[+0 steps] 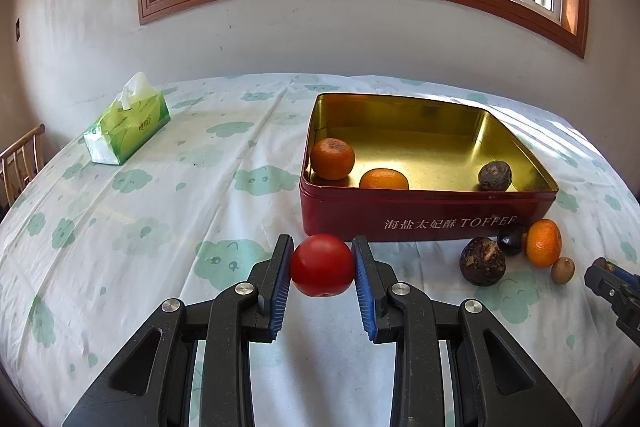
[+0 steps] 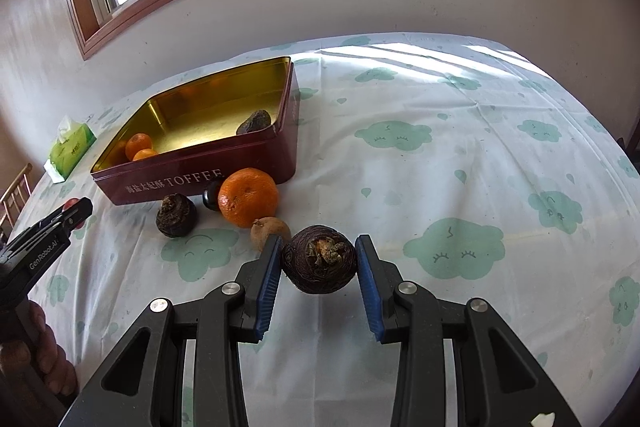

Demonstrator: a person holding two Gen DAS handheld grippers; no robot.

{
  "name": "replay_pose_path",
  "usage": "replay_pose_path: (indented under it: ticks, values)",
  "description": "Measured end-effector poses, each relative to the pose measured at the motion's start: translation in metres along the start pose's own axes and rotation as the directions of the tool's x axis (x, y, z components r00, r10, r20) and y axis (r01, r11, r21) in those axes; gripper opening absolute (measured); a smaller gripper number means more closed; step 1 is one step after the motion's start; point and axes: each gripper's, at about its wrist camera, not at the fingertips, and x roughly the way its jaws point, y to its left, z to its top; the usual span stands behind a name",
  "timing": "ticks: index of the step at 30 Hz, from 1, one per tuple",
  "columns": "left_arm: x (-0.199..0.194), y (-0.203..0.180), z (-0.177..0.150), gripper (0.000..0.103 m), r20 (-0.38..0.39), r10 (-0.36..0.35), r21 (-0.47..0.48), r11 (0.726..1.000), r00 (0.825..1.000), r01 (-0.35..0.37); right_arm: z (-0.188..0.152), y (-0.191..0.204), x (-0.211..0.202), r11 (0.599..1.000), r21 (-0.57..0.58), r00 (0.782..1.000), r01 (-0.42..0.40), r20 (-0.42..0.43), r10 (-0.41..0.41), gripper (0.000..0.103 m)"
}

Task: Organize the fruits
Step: 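Lift the red tomato in left tool while right tool lifts the dark brown fruit, then carry both fruits over the tin and open both tools to release them inside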

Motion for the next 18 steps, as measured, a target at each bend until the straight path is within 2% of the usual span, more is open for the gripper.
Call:
replay_pose_path:
  ticks: [11, 18]
  values:
    - [0.001, -0.001, 0.001, 0.031, -0.007, -0.023, -0.004, 1.0, 1.0, 0.023, 0.011, 0.033, -0.019, 0.996, -0.071, 0.997, -0.049, 0.049, 0.053, 0.034]
    - [-0.001, -0.006, 0.004, 0.031, 0.021, -0.015, 0.049, 0.999, 1.0, 0.014, 0.015, 0.041, -0.016, 0.994, -0.084, 0.996, -0.068, 0.049, 0.073, 0.034]
